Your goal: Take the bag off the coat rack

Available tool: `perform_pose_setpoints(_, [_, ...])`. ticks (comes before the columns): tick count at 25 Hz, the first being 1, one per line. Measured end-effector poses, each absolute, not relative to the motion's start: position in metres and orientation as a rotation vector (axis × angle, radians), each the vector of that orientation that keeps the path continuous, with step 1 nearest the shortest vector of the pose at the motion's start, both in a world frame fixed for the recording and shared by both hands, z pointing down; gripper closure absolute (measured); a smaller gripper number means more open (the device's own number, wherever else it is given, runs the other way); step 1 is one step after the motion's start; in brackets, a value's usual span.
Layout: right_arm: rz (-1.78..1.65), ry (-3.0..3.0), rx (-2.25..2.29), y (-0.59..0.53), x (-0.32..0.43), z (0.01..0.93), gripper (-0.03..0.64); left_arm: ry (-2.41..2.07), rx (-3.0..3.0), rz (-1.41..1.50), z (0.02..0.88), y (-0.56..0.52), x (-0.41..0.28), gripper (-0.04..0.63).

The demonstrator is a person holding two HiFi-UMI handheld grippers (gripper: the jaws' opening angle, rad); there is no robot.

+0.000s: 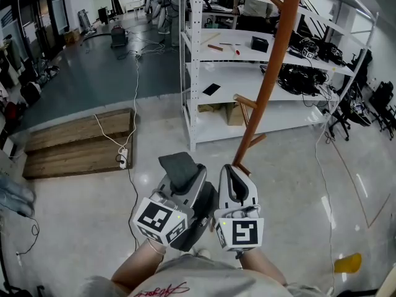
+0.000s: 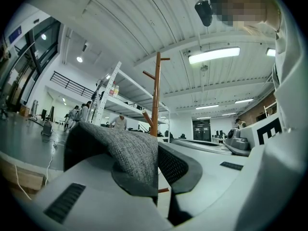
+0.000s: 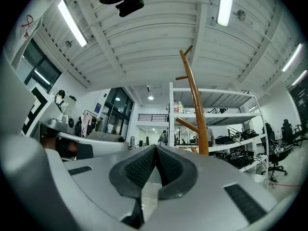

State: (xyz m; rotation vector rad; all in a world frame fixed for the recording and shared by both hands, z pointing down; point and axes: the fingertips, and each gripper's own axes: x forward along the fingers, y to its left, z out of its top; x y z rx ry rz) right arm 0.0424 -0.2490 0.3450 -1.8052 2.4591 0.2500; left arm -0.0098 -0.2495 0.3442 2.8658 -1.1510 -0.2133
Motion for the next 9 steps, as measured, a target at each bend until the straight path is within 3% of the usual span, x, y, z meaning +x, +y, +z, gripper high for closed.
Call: perform_pose_setpoints(9, [0.256,2.459,-1.803,-0.2542,0.0393,0.3449,0.600,-1.150,2.896,-0.211,0.3440,-0.2538,-0.0091,0.563])
